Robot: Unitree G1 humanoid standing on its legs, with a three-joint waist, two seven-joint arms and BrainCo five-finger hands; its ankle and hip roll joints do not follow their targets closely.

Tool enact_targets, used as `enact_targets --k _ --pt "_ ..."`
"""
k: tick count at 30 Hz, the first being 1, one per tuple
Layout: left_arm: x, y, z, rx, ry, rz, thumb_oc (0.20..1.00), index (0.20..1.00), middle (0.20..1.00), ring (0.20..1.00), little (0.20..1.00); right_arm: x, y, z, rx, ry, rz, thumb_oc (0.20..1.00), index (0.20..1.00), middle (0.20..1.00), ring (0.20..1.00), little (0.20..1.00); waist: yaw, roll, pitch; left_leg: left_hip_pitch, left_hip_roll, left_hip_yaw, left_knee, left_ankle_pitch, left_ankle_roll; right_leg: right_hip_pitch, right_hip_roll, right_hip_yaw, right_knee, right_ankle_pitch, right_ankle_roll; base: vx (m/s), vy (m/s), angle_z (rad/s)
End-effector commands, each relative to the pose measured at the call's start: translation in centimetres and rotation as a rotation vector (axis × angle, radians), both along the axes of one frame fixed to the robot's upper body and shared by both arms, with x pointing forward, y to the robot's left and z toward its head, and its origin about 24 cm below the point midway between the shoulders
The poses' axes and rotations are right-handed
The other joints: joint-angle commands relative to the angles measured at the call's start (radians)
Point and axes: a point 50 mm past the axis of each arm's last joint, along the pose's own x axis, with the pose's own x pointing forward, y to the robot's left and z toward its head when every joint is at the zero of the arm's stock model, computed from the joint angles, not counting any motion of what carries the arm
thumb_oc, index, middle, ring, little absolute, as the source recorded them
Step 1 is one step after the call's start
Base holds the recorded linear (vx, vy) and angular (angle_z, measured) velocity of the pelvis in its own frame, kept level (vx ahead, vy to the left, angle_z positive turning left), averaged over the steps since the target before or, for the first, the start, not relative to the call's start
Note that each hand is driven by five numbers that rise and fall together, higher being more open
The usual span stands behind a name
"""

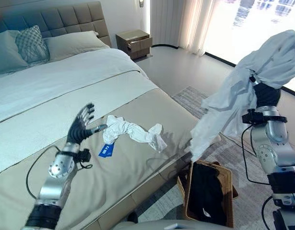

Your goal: Pick up clothes into the bucket

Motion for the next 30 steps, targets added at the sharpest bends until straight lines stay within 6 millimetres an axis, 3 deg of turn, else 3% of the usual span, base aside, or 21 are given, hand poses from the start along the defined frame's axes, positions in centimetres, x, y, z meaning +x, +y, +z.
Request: enact_targets --k 1,5,10,11,14,16,20,21,22,24,30 --pt "0.4 1.9 0.5 0.160 -0.013 0.066 1.000 1.000 1.000 1.000 1.000 -0.9 -1.6 2.4 -0.018 -0.162 -0.148 0.200 0.200 0.200 0.200 0.200 -0.007 -0.039 0.000 0.056 -0.035 0.012 0.048 -0.108 0.020 -0.051 -0.027 0.008 0.065 -0.030 0.015 -0.06 0.009 0.04" --pt "-1.4 2.4 -3.4 0.143 0.145 0.166 1.000 1.000 1.000 1.000 1.000 -1.2 -2.6 0.8 -0.005 -0.109 -0.251 0.200 0.200 0.200 0.200 0.200 -0.005 -0.022 0.026 0.016 -0.044 0.002 0.060 -0.101 0.024 -0.096 -0.033 0.005 0.088 -0.030 0.012 -0.04 0.002 0.10" --pt "-3.2 2.4 -6.3 0.126 0.275 0.247 1.000 1.000 1.000 1.000 1.000 -1.2 -3.7 -0.7 -0.036 -0.033 -0.357 0.200 0.200 0.200 0.200 0.200 -0.006 0.005 0.059 -0.034 -0.053 0.000 0.082 -0.095 0.028 -0.159 -0.044 0.012 0.127 -0.034 0.008 -0.04 0.007 0.01" --pt "-4.0 2.2 -7.8 0.093 0.337 0.298 1.000 1.000 1.000 1.000 1.000 -1.2 -4.1 -1.4 -0.057 0.011 -0.410 0.200 0.200 0.200 0.200 0.200 -0.006 0.020 0.084 -0.057 -0.058 -0.005 0.096 -0.092 0.030 -0.191 -0.050 0.017 0.157 -0.039 0.004 -0.04 0.008 0.02" --pt "-4.7 1.5 -9.2 0.061 0.394 0.329 1.000 1.000 1.000 1.000 1.000 -1.0 -4.5 -2.0 -0.048 0.045 -0.448 0.200 0.200 0.200 0.200 0.200 -0.008 0.044 0.109 -0.084 -0.064 -0.007 0.109 -0.091 0.032 -0.235 -0.059 0.022 0.198 -0.053 -0.001 -0.06 0.042 0.01" --pt "-5.6 -0.1 -11.2 -0.075 0.471 0.401 1.000 1.000 1.000 1.000 1.000 -0.6 -4.9 -3.1 -0.060 0.114 -0.496 0.200 0.200 0.200 0.200 0.200 -0.009 0.076 0.151 -0.120 -0.077 -0.011 0.135 -0.092 0.037 -0.297 -0.071 0.031 0.267 -0.071 -0.007 -0.05 0.027 0.00" --pt "-5.3 -2.2 -11.8 -0.145 0.485 0.381 1.000 1.000 1.000 1.000 1.000 0.3 -5.1 -3.4 -0.089 0.163 -0.533 0.200 0.200 0.200 0.200 0.200 -0.013 0.109 0.199 -0.170 -0.096 -0.011 0.178 -0.102 0.045 -0.374 -0.083 0.051 0.355 -0.098 -0.018 -0.05 0.023 0.05" --pt "-4.5 -3.4 -11.7 -0.154 0.472 0.338 1.000 1.000 1.000 1.000 1.000 0.9 -5.3 -3.3 -0.102 0.184 -0.554 0.200 0.200 0.200 0.200 0.200 -0.017 0.121 0.238 -0.206 -0.107 -0.007 0.219 -0.116 0.045 -0.419 -0.091 0.067 0.407 -0.120 -0.024 -0.05 -0.003 0.03" --pt "-4.4 -3.4 -11.7 -0.155 0.470 0.339 1.000 1.000 1.000 1.000 1.000 1.0 -5.3 -3.2 -0.102 0.182 -0.554 0.200 0.200 0.200 0.200 0.200 -0.017 0.122 0.237 -0.212 -0.107 -0.006 0.219 -0.112 0.045 -0.424 -0.090 0.067 0.404 -0.114 -0.024 -0.07 -0.010 0.04" --pt "-3.1 -4.8 -10.7 -0.178 0.406 0.291 1.000 1.000 1.000 1.000 1.000 1.8 -6.1 -2.8 -0.163 0.233 -0.607 0.200 0.200 0.200 0.200 0.200 -0.019 0.130 0.301 -0.299 -0.111 0.012 0.311 -0.140 0.046 -0.515 -0.102 0.090 0.496 -0.135 -0.033 -0.11 -0.007 0.09" --pt "-0.8 -7.2 -9.3 -0.166 0.337 0.193 1.000 1.000 1.000 1.000 1.000 3.4 -6.1 -1.4 -0.275 0.271 -0.644 0.200 0.200 0.200 0.200 0.200 -0.036 0.142 0.402 -0.467 -0.106 0.043 0.418 -0.152 0.048 -0.696 -0.103 0.133 0.603 -0.143 -0.040 -0.09 0.000 -0.06"
